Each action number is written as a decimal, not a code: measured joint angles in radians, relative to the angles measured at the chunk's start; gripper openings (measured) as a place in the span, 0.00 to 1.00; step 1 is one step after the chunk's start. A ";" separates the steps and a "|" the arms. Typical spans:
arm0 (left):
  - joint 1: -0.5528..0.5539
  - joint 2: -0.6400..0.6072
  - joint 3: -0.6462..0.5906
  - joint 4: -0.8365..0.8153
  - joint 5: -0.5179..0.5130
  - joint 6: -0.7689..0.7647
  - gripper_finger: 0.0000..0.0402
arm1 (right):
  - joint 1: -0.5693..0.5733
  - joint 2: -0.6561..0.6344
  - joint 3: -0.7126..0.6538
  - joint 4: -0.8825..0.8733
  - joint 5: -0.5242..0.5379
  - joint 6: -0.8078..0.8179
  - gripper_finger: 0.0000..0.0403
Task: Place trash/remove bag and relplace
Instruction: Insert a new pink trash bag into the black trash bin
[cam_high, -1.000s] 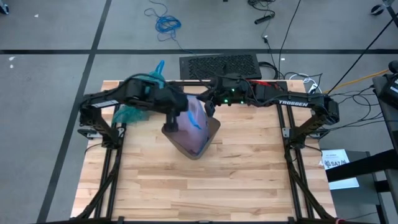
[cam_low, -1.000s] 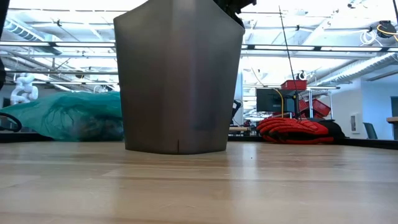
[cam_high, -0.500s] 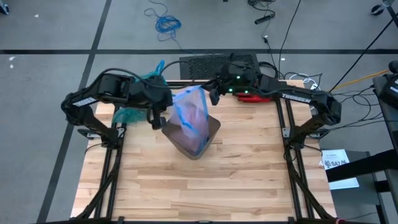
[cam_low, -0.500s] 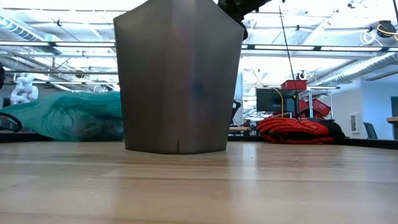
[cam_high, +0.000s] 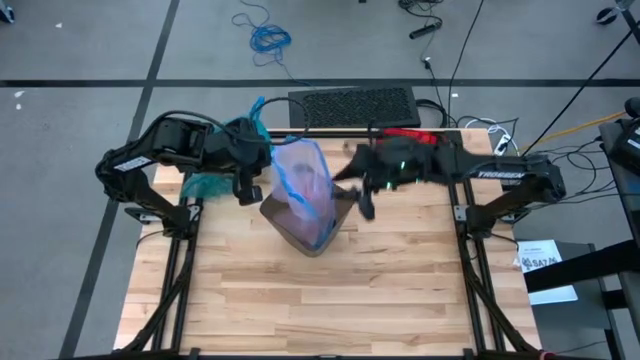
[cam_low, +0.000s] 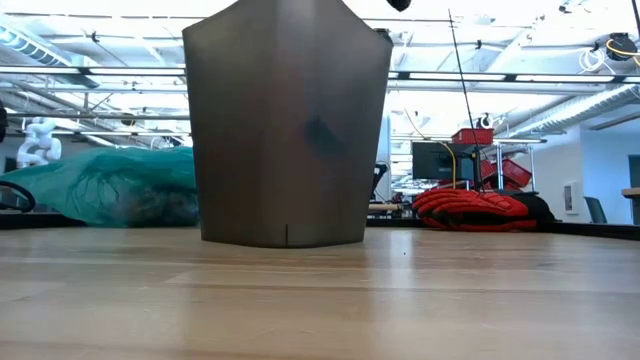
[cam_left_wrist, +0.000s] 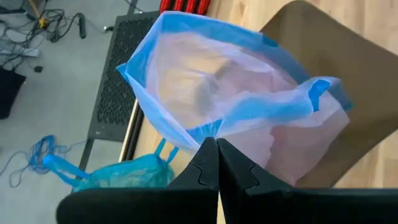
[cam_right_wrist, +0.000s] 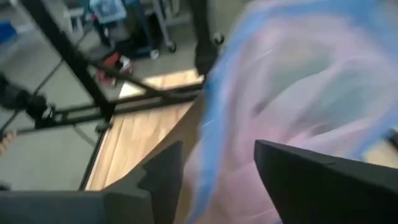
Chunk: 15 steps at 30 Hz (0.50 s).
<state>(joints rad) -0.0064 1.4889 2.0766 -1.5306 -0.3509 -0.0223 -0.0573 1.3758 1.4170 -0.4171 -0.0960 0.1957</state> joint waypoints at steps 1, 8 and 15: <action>0.007 -0.003 0.000 -0.001 -0.002 -0.006 0.00 | 0.029 0.007 0.000 -0.009 0.023 0.002 0.48; 0.071 -0.061 0.000 0.001 -0.006 -0.050 0.00 | 0.156 0.103 0.000 -0.008 0.173 0.146 0.52; 0.107 -0.113 0.000 0.001 0.018 -0.023 0.00 | 0.183 0.205 0.000 0.003 0.255 0.317 0.51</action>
<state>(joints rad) 0.1009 1.3759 2.0769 -1.5299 -0.3326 -0.0456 0.1258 1.5811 1.4166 -0.4144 0.1593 0.5125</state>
